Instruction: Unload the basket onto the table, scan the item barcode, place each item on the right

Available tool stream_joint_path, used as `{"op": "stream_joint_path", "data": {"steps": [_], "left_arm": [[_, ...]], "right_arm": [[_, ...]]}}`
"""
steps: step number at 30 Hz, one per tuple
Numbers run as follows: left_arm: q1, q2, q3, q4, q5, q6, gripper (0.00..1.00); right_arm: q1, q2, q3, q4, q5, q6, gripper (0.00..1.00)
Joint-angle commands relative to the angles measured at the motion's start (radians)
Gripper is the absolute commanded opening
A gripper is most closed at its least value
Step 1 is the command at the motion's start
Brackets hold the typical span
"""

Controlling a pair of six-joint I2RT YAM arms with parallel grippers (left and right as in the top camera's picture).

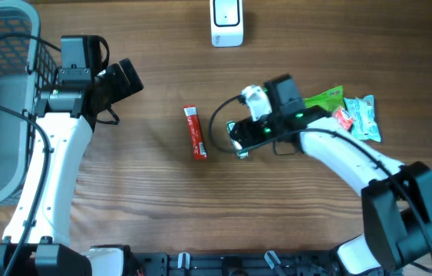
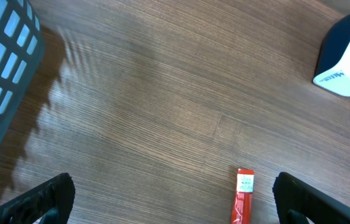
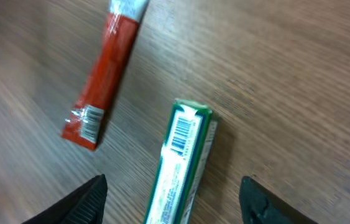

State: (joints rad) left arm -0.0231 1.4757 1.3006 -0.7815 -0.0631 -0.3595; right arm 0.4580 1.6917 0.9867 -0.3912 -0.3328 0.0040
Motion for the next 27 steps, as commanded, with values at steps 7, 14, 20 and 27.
{"op": "stream_joint_path", "data": {"steps": [7, 14, 20, 27], "left_arm": [[0.006, 0.005, 0.006, 0.002, -0.013, 0.012, 1.0], [0.006, 0.005, 0.007, 0.001, -0.013, 0.012, 1.0], [0.006, 0.005, 0.007, 0.001, -0.013, 0.012, 1.0], [0.006, 0.005, 0.007, 0.001, -0.013, 0.012, 1.0]], "right_arm": [[0.241, 0.043, 0.013, 0.01, 0.647, 0.022, 0.69], [0.236, 0.085, 0.013, 0.047, 0.547, 0.022, 0.67], [0.222, 0.089, 0.013, 0.05, 0.491, 0.023, 0.37], [0.162, 0.087, 0.014, 0.043, 0.398, 0.025, 0.31]]}}
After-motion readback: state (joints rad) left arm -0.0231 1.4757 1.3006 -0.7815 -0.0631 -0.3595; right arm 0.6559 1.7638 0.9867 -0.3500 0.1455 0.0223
